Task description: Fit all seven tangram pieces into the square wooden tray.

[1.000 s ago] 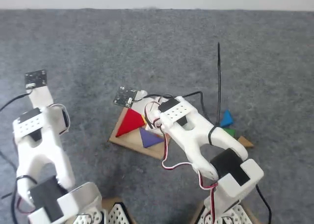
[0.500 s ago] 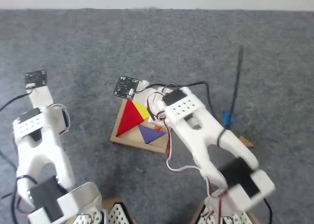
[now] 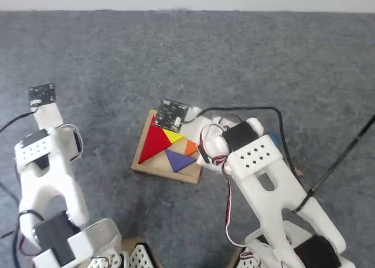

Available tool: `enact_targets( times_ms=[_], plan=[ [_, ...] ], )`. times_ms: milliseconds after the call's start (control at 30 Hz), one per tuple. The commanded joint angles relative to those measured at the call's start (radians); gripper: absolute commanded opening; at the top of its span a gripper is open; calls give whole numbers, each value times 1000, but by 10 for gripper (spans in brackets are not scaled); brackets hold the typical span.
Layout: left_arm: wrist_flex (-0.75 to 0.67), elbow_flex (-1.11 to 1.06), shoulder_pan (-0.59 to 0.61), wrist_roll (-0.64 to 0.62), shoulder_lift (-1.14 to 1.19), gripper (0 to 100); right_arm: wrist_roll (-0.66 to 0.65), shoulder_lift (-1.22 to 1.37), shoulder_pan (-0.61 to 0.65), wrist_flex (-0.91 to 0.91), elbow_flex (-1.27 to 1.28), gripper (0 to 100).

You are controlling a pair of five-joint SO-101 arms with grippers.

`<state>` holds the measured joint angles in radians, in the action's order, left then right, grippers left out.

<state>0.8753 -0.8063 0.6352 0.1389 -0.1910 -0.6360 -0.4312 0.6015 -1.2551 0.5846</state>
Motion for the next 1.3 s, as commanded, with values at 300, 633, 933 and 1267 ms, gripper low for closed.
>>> enact_targets(
  times_ms=[300, 633, 933, 1267],
  plan=[
    [-18, 7, 0, 18, -14, 13, 170, 2, 99, 64, 20, 6],
    [-18, 7, 0, 20, -14, 13, 133, 219, 96, 44, -58, 98],
    [-40, -5, -2, 48, -14, 13, 135, 102, -48, 101, 20, 42],
    [-61, -12, -25, 64, -14, 13, 222, 74, -137, 245, 89, 41]
  ],
)
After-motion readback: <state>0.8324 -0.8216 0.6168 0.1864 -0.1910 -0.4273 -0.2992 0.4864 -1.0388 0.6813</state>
